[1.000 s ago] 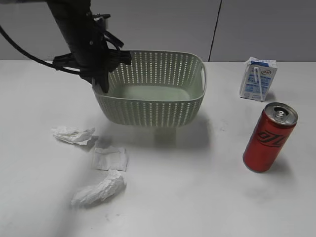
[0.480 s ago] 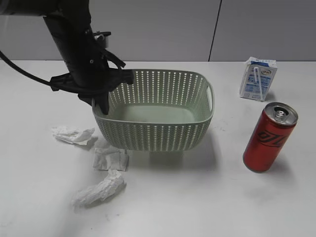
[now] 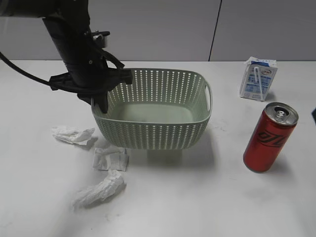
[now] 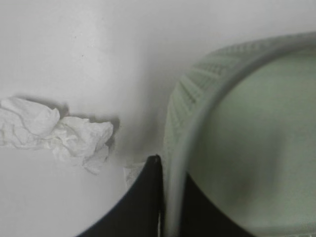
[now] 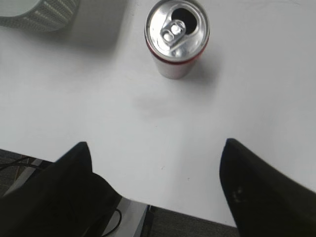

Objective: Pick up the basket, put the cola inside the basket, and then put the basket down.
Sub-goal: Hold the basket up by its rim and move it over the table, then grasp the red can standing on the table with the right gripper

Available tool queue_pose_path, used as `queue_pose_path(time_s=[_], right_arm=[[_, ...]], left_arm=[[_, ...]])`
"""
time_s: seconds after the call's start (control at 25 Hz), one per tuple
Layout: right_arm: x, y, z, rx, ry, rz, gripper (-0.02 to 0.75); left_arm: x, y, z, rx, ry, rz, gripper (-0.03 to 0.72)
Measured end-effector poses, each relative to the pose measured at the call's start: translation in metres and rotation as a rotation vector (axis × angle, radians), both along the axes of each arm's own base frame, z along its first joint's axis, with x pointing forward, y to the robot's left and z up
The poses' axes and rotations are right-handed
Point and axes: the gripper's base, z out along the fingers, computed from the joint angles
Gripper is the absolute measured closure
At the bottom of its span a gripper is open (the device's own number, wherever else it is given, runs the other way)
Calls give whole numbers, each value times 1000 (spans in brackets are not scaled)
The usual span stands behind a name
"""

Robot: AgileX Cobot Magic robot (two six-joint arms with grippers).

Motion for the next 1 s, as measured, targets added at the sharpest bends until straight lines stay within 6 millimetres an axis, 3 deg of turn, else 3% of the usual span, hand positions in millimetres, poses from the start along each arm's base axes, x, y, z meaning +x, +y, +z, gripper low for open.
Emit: queue_pose_path(time_s=[0.16,0.32,0.6,1.0], right_arm=[[34,21,-16,-3,11,-7,86],[58,28,-35,-20,3,-53,60],[77,28,-53,-88,-4,-88,58],[98,20,-77,-57,53,-173,59]], left_arm=[[0,0,0,1,-4,-2,691],[1,0,0,2,-7,-10,691],[1,1,0,4,-9,-12,691],[1,1,0,4,-13,-20,691]])
